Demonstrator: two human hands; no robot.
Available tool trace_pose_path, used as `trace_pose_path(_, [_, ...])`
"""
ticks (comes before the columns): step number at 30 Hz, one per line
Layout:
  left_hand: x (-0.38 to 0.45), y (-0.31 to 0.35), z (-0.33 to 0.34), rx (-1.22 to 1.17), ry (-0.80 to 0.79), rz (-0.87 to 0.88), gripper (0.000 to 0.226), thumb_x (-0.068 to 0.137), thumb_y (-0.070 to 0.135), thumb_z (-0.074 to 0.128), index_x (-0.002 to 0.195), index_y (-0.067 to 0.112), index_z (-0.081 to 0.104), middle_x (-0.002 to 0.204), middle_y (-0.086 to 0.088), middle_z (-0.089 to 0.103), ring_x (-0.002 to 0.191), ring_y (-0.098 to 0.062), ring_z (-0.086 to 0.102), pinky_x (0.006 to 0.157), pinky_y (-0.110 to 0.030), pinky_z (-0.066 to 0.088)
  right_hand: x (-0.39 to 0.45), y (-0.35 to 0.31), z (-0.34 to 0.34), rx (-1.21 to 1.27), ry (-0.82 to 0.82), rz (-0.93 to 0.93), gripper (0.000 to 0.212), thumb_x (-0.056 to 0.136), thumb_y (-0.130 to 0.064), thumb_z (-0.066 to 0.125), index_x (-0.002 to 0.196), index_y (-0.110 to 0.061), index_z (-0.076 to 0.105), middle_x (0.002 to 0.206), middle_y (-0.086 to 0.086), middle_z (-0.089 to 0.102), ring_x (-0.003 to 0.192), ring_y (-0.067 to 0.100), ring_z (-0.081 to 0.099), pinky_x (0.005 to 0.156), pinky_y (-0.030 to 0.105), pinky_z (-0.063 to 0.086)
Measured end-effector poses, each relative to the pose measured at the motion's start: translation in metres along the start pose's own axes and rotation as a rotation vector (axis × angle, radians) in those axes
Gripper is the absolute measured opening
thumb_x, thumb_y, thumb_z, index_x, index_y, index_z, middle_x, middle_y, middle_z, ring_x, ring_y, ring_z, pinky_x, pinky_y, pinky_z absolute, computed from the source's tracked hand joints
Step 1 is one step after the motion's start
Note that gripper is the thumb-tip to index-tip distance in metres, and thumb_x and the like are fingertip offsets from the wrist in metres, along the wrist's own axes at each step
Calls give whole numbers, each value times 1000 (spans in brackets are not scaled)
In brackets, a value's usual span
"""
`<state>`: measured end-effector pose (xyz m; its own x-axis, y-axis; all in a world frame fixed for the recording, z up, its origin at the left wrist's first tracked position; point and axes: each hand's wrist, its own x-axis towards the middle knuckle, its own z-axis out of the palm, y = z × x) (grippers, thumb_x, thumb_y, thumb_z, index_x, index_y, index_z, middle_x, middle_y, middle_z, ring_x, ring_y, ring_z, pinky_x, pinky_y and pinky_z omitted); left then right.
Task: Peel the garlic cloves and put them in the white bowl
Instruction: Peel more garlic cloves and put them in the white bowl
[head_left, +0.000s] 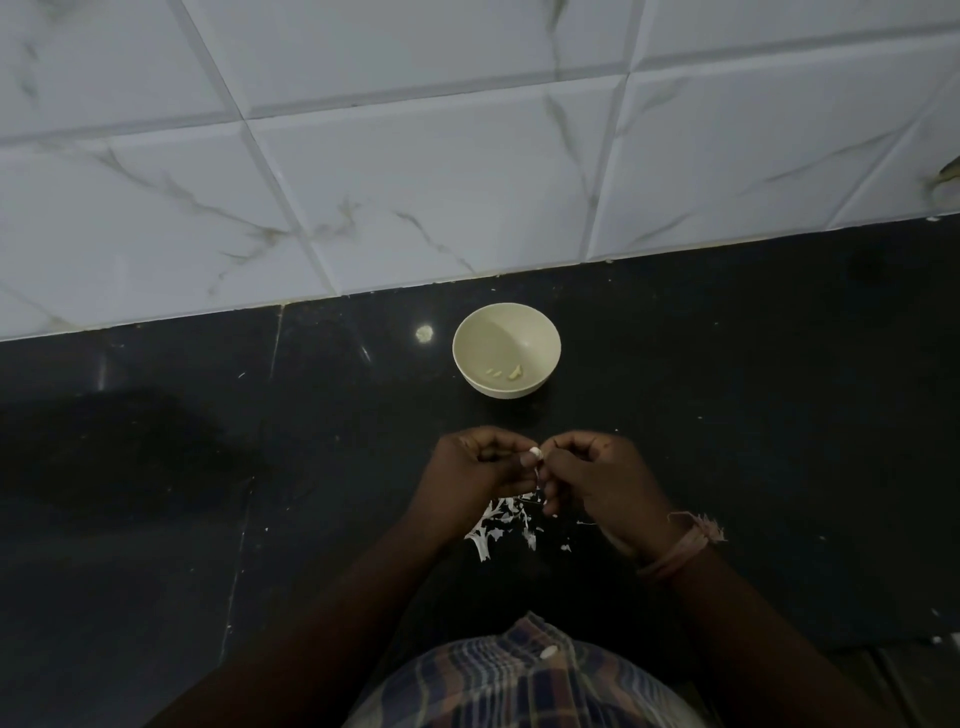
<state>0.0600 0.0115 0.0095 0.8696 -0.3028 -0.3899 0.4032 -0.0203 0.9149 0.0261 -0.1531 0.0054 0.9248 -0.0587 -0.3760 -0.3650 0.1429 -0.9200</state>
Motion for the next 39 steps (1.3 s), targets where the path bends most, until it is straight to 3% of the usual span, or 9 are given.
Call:
trace_pose_path(3, [-2, -7, -3, -55, 21, 18, 16, 91, -3, 69, 106, -9, 70, 97, -29, 73, 81, -27, 74, 77, -32, 63, -1, -2, 1, 46, -32, 24, 12, 96, 3, 60, 96, 11, 69, 76, 19, 66, 60, 22, 61, 58, 36, 58])
trace_pose_path(8, [-8, -14, -3, -36, 59, 73, 16, 90, -6, 68, 106, -4, 72, 93, -20, 77, 79, -25, 76, 72, -29, 61, -5, 4, 10, 72, -17, 49, 11, 95, -4, 65, 95, 6, 70, 75, 16, 68, 61, 24, 62, 61, 38, 59])
trace_pose_path(21, [-25, -22, 2, -82, 63, 69, 18, 91, -4, 68, 99, 7, 79, 92, -14, 79, 82, -22, 75, 73, -27, 60, -13, 16, 15, -58, -1, 46, 14, 99, -7, 60, 90, -3, 71, 65, 8, 63, 49, 16, 54, 44, 27, 48])
trace_pose_path(26, [-20, -34, 3, -388, 132, -97, 18, 92, -4, 63, 105, 3, 73, 92, -13, 76, 78, -18, 71, 73, -26, 60, -15, 22, 27, -70, 45, 50, 16, 101, -9, 57, 96, 2, 67, 65, 12, 57, 44, 19, 51, 42, 26, 45])
trace_pose_path(31, [-19, -39, 0, -620, 141, -249, 17, 97, 2, 58, 109, 5, 70, 85, -4, 76, 71, -9, 72, 65, -18, 59, -15, 29, 24, -69, 100, 87, 17, 100, -12, 59, 97, 3, 66, 67, 15, 61, 50, 23, 58, 46, 27, 49])
trace_pose_path(34, [-19, -41, 0, -584, 138, -250, 16, 95, 6, 61, 107, 6, 70, 85, -4, 77, 71, -10, 71, 64, -19, 59, -16, 29, 22, -76, 115, 40, 8, 96, -5, 64, 95, 1, 70, 77, 14, 73, 61, 21, 68, 55, 26, 56])
trace_pose_path(37, [-20, -42, -1, -502, 148, -220, 13, 96, 7, 61, 104, 8, 71, 86, -6, 77, 70, -11, 72, 62, -20, 58, -15, 28, 22, -119, 137, -13, 10, 93, 1, 64, 94, -5, 72, 84, 9, 77, 76, 23, 76, 69, 35, 63])
trace_pose_path(39, [-19, -43, -2, -476, 164, -182, 13, 96, 5, 61, 103, 7, 71, 87, -9, 78, 71, -13, 72, 63, -22, 59, -15, 25, 23, -169, 159, -44, 10, 93, 0, 65, 93, -8, 72, 83, 7, 77, 74, 23, 76, 67, 36, 63])
